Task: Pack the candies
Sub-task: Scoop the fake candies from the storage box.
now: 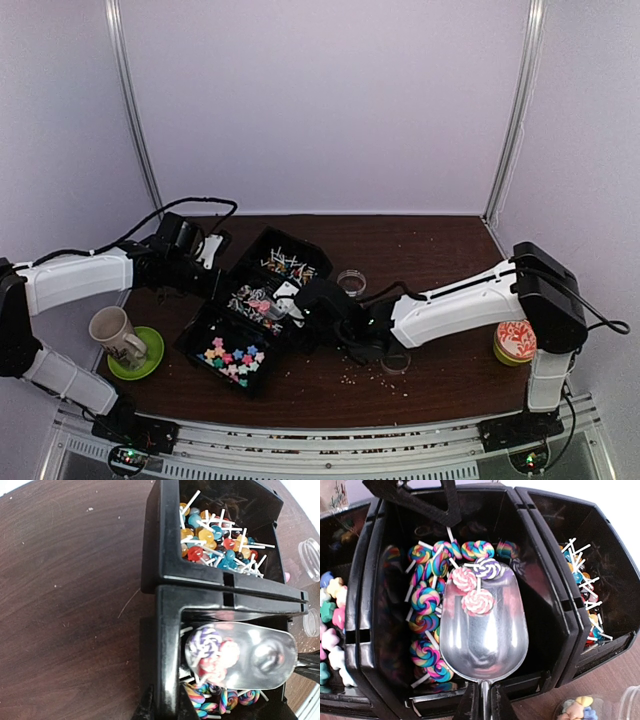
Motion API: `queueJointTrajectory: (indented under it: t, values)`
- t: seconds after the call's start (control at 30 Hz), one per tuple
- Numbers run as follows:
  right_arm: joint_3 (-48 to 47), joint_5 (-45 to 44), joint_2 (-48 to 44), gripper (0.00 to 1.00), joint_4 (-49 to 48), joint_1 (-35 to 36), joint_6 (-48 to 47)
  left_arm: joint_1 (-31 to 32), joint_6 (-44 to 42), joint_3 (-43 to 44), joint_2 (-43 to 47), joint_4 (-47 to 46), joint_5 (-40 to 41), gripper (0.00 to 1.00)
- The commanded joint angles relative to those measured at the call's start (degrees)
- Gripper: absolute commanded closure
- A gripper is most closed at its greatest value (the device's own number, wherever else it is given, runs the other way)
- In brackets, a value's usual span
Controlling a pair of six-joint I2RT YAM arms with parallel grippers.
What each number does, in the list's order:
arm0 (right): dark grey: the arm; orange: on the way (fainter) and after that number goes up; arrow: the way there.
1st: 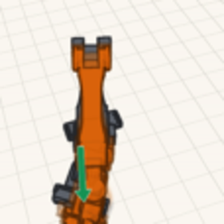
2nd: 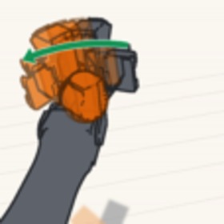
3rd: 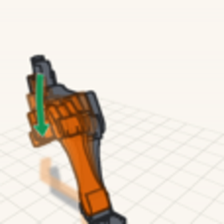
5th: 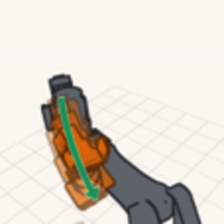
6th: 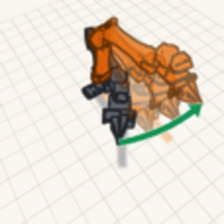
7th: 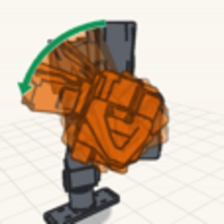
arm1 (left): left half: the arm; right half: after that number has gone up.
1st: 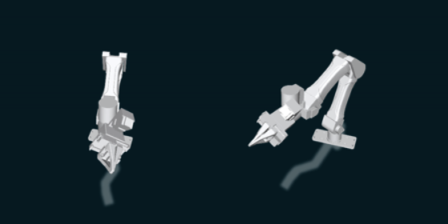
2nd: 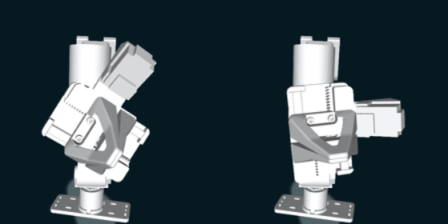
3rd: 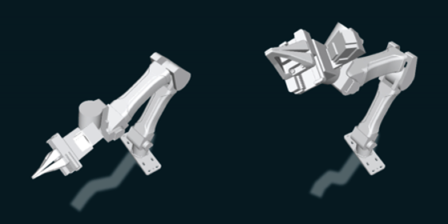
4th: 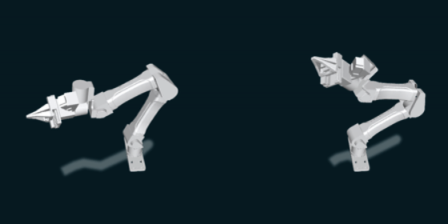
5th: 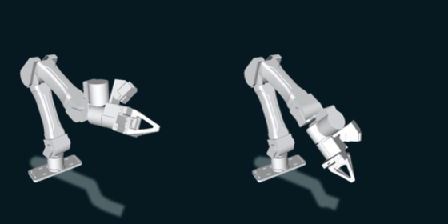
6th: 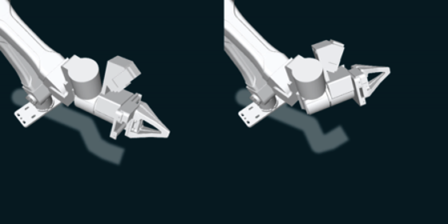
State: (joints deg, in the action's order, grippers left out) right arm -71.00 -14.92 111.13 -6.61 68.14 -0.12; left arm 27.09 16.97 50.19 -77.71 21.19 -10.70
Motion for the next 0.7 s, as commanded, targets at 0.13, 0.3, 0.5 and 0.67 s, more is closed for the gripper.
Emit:
queueJointTrajectory:
  t: [0.13,0.3,0.5,0.67]
  values:
    - [3.2,-1.0,-5.8,1.0,-3.5,-2.0,-1.1,-0.6,2.4,4.6,1.1,-5.9,-2.1,1.0]
    - [4.9,-0.3,-8.2,1.0,-4.8,-2.5,-1.0,-0.6,2.3,5.0,0.4,-4.7,-1.7,1.0]
    - [7.2,0.2,-12.4,1.0,-5.7,-2.7,-2.2,-0.6,2.2,5.9,-0.5,-3.2,-1.3,1.0]
    - [8.9,-0.6,-16.5,1.0,-5.4,-2.9,-3.3,-0.6,2.2,6.0,-0.4,-2.9,-1.1,1.0]
